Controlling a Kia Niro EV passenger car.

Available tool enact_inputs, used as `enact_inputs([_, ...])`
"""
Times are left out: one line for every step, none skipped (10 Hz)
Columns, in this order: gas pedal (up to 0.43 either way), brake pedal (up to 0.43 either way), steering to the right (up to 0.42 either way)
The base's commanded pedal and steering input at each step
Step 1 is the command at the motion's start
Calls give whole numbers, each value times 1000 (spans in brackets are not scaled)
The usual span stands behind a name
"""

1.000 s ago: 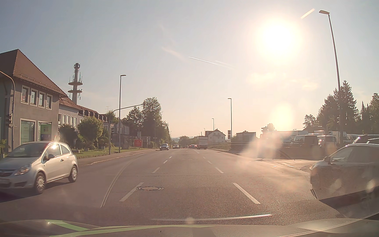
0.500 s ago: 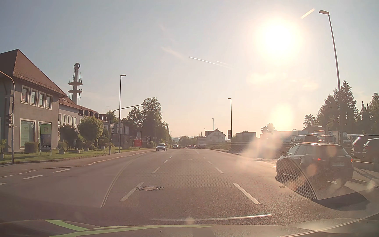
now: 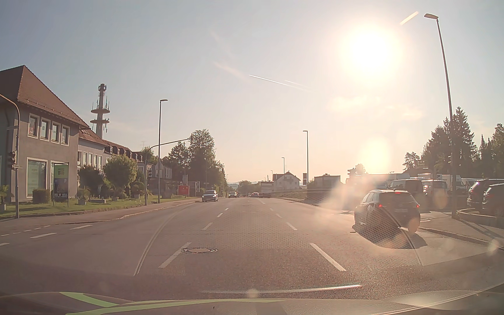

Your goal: Follow the waypoints while adhering to traffic rules and regulations

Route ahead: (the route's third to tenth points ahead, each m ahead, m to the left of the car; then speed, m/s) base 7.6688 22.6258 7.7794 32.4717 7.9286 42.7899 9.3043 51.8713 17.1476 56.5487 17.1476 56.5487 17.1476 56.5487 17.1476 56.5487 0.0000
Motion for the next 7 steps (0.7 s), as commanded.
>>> enact_inputs([0, 280, 2])
enact_inputs([0, 287, 2])
enact_inputs([0, 287, 2])
enact_inputs([0, 287, 2])
enact_inputs([0, 280, 2])
enact_inputs([0, 287, 2])
enact_inputs([0, 287, 2])
